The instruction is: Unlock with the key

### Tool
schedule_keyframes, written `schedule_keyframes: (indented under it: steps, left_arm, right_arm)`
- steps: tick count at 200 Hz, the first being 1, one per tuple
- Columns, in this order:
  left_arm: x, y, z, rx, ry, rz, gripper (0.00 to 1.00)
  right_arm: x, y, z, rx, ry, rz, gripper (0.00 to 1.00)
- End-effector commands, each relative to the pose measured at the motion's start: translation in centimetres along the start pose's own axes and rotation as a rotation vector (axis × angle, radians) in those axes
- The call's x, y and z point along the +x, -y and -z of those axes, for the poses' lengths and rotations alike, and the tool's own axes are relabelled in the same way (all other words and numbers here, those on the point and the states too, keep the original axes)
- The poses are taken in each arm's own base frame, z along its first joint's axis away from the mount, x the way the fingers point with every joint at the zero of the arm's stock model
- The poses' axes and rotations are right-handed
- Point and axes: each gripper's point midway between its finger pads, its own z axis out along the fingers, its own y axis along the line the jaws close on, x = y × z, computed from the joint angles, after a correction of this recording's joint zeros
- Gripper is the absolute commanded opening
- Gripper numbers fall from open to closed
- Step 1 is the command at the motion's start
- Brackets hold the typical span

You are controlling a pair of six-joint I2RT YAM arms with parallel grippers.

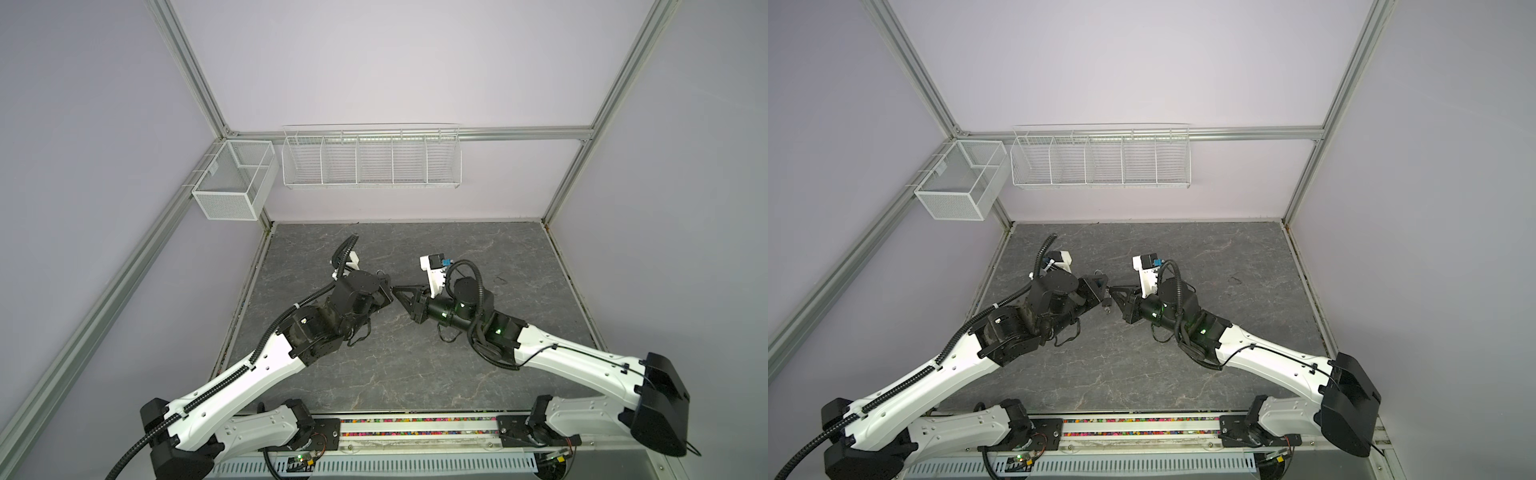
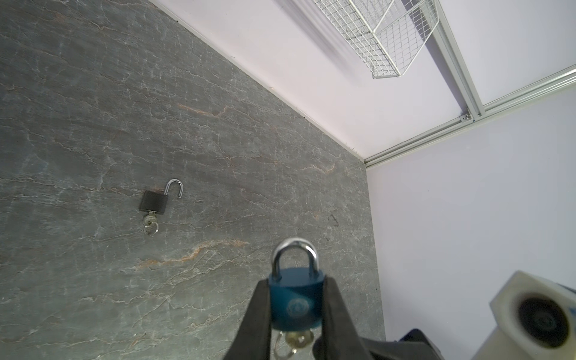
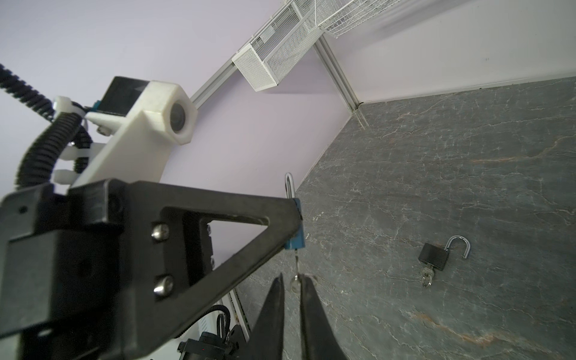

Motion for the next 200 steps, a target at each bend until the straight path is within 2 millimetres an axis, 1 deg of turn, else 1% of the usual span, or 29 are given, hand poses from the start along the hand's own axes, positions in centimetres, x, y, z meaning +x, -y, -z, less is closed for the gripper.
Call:
schedule_keyframes:
  steps: [1, 53, 69, 95, 120, 153, 191, 200]
  left_arm:
    - [-0.4, -0.1, 0.2, 0.009, 0.019, 0.023, 0.00]
    - [-0.4, 0.2, 0.4, 0.019, 0.010, 0.019, 0.00]
    - [-0.2, 0.3, 0.4, 0.025, 0.000, 0.014, 0.00]
    - [0.2, 0.3, 0.4, 0.034, -0.022, 0.018, 0.00]
    - [0.6, 0.3, 0.7, 0.036, -0.043, 0.010, 0.00]
    - [2.3, 0.4, 0.6, 0.033, -0.101, -0.012, 0.00]
    - [4.3, 1.8, 0.4, 0.084, -0.182, -0.004, 0.00]
    - [4.5, 1.9, 0.4, 0.089, -0.193, -0.001, 0.00]
  right_arm:
    - [-0.7, -0.7, -0.5, -0.025, 0.011, -0.004, 0.14]
    - [-0.6, -0.5, -1.0, -0.019, 0.011, -0.002, 0.12]
    - [-0.6, -0.7, -1.1, -0.027, 0.013, -0.001, 0.09]
    - [-1.1, -0.9, -1.2, -0.030, 0.026, 0.009, 0.07]
    - [-1.7, -1.2, -1.2, -0.037, 0.043, 0.030, 0.07]
    - [-2.8, -1.7, -1.2, -0.044, 0.078, 0.059, 0.07]
    - [-3.7, -2.3, -1.5, -0.060, 0.106, 0.080, 0.07]
    - [-4.0, -2.3, -1.5, -0.059, 0.115, 0.081, 0.07]
